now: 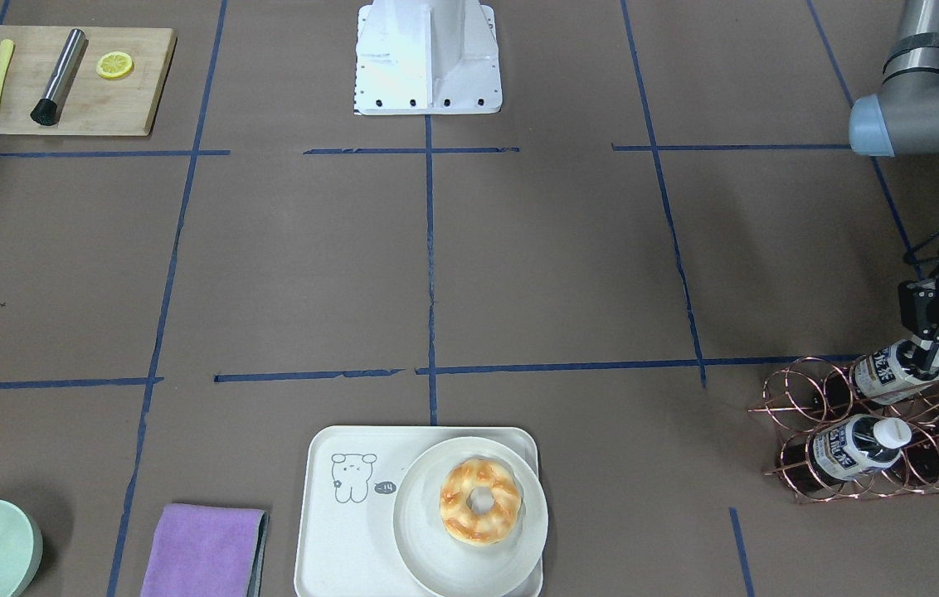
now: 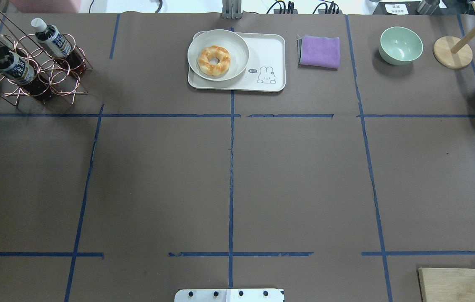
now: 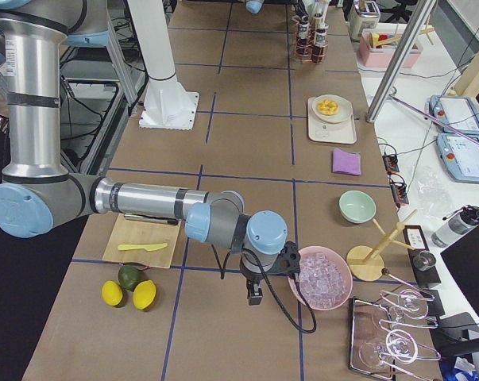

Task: Place tea on tray
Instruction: 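Lower the left gripper onto a tea bottle in the copper rack and grasp it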

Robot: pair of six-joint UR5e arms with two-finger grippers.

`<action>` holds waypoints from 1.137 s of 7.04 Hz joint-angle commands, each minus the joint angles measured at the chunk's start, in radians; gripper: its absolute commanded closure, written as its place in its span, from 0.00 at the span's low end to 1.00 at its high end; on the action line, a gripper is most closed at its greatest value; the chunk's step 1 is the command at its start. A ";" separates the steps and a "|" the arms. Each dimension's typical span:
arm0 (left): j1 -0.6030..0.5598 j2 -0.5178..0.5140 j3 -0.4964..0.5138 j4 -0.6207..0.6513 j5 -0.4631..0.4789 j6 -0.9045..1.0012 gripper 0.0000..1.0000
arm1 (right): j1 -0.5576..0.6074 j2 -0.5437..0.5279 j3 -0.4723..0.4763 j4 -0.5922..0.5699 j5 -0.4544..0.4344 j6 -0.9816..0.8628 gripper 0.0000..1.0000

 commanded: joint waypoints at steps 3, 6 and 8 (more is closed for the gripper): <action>-0.004 -0.007 -0.002 0.001 0.007 0.006 0.89 | 0.000 0.000 0.001 0.000 0.002 0.001 0.00; -0.017 -0.009 -0.007 0.001 0.006 0.006 0.92 | 0.000 0.000 0.002 0.000 0.002 0.001 0.00; -0.030 -0.007 -0.016 0.003 -0.001 0.006 0.92 | 0.000 0.000 0.003 0.000 0.002 0.001 0.00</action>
